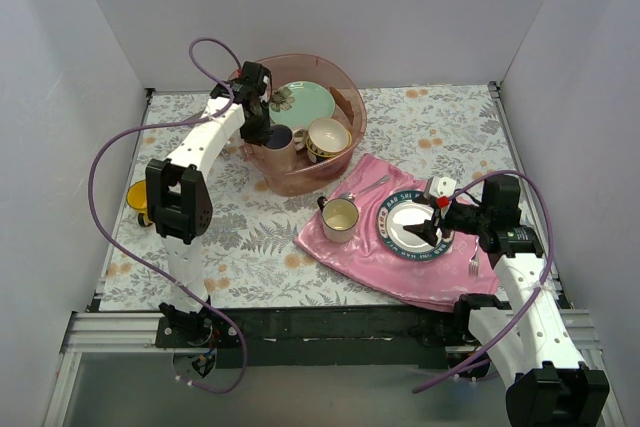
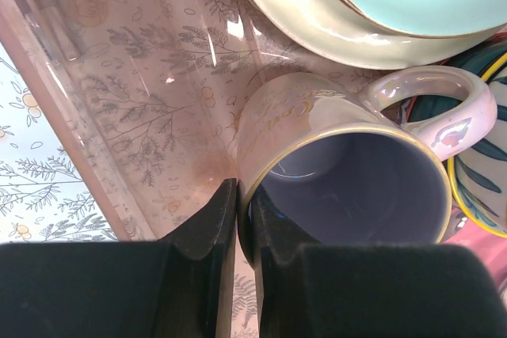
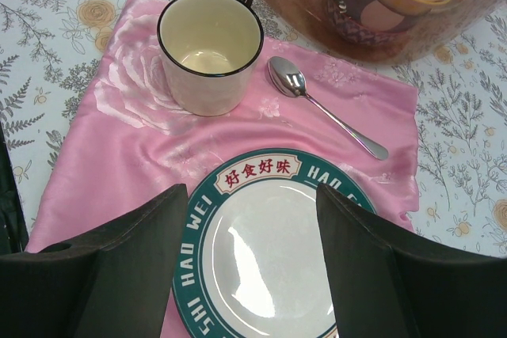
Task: Place the mixed dishes into the plastic bin
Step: Place the cup in the plastic bin, then pick up the cup at the center of the board, then place the cup in the plastic bin, then reset both arms
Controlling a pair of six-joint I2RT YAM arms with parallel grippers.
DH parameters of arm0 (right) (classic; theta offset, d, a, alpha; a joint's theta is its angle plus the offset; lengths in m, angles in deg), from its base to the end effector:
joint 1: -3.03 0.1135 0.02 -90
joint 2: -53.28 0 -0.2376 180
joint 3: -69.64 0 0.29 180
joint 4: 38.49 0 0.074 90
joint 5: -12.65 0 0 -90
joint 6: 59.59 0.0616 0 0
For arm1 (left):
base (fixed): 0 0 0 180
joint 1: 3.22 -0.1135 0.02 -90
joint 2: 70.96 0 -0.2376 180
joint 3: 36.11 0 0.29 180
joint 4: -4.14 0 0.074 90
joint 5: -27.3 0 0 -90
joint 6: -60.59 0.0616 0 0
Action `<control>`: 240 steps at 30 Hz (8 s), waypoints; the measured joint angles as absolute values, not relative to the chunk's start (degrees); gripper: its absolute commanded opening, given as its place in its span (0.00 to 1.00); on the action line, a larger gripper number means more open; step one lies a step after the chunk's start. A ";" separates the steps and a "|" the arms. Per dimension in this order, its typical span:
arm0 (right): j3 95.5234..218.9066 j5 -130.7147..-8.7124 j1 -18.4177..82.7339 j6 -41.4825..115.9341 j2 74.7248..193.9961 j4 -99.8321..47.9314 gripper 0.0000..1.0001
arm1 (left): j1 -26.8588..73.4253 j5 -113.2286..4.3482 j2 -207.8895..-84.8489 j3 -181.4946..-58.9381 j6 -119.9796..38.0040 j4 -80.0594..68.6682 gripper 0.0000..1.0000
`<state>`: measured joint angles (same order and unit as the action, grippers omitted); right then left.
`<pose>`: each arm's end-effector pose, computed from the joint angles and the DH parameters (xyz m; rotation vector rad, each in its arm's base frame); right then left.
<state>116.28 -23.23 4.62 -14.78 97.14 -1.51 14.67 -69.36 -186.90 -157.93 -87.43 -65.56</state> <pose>0.2279 0.0563 0.2303 -1.2091 1.5187 0.5203 0.4514 -0.1382 0.2356 -0.9604 2.5228 -0.2622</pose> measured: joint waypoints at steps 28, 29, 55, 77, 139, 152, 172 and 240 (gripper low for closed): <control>116.28 -23.27 4.59 -14.78 97.14 -1.51 0.74 | 15.26 -67.48 -187.89 -157.95 -87.27 -65.16 0.32; 116.28 -23.27 4.59 -14.76 97.14 -1.51 0.74 | 15.29 -67.43 -187.89 -157.95 -87.27 -65.18 0.34; 116.28 -23.42 4.59 -14.80 97.09 -1.49 0.74 | 12.75 -68.53 -143.76 -127.11 -93.92 -44.62 0.98; 116.28 -23.64 4.53 -14.82 97.24 -1.49 0.74 | -14.35 -74.41 -149.83 -108.10 -96.87 -35.04 0.97; 116.28 -23.62 4.46 -15.00 96.70 -1.46 0.74 | 5.30 -53.86 -169.94 -150.06 -87.03 -42.89 0.00; 116.28 -23.58 4.38 -15.17 96.70 -1.44 0.74 | 14.46 -55.41 -194.40 -173.30 -79.14 -52.33 0.00; 116.28 -23.23 4.27 -15.24 96.74 -1.42 0.74 | 19.15 -59.52 -204.67 -180.97 -71.62 -52.22 0.11; 149.74 -56.95 0.38 22.62 100.02 -1.62 0.99 | 6.98 -65.18 -100.35 -99.55 -92.52 -40.88 0.98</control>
<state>149.74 -56.95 0.38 22.62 100.02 -1.62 6.98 -65.18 -100.35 -99.55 -92.52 -40.88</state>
